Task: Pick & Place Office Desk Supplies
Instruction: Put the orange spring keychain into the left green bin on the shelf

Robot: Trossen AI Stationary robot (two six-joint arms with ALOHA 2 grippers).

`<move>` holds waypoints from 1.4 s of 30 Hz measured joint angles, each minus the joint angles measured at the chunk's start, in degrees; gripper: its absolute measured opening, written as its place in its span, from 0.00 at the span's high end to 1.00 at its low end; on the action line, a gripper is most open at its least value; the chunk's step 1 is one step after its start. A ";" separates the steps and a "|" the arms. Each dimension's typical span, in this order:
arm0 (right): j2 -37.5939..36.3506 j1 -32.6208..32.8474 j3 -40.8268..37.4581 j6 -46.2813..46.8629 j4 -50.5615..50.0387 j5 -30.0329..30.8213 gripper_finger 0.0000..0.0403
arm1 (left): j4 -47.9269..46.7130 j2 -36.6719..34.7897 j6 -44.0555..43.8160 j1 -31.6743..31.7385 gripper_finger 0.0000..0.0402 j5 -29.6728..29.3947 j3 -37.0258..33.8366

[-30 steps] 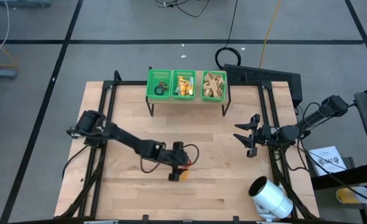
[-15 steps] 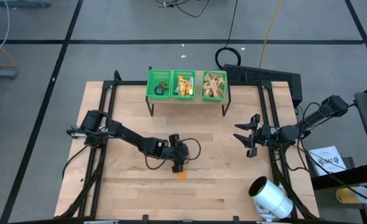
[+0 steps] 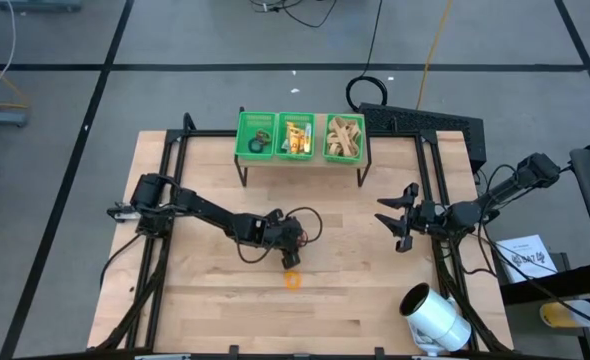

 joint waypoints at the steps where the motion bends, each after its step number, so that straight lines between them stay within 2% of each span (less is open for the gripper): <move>1: 0.00 0.00 0.00 0.00 0.00 0.00 0.55 | -0.04 0.00 -0.03 0.02 0.50 -0.01 -0.03; 10: 0.00 0.00 0.00 0.02 0.04 0.00 0.55 | 0.10 -0.27 0.54 0.04 0.86 -0.12 -0.11; 14: -0.02 0.00 0.00 0.02 0.07 -0.02 0.55 | -1.36 -2.87 3.25 0.44 0.97 0.66 -0.38; 18: 0.00 0.00 0.00 0.04 0.11 -0.02 0.55 | -2.34 -8.38 3.74 1.14 0.96 0.37 -0.52; 24: 0.00 0.00 0.00 0.04 0.10 -0.02 0.55 | -4.53 -19.26 7.67 2.34 0.91 -4.62 -0.44; 28: -0.02 0.00 0.00 0.09 0.09 -0.02 0.55 | -3.96 -27.36 12.32 3.58 0.94 -10.50 -0.35; 31: -0.02 0.00 0.00 0.11 0.09 -0.02 0.55 | -3.80 -32.84 15.11 5.10 0.97 -17.08 -0.33; 37: -0.02 -0.02 0.00 0.09 0.09 -0.02 0.55 | -3.15 -41.15 17.39 10.13 0.92 -30.04 -0.31; 42: 0.00 -0.02 0.00 0.04 0.06 -0.02 0.55 | -3.20 -43.09 17.07 17.34 0.89 -32.12 -0.26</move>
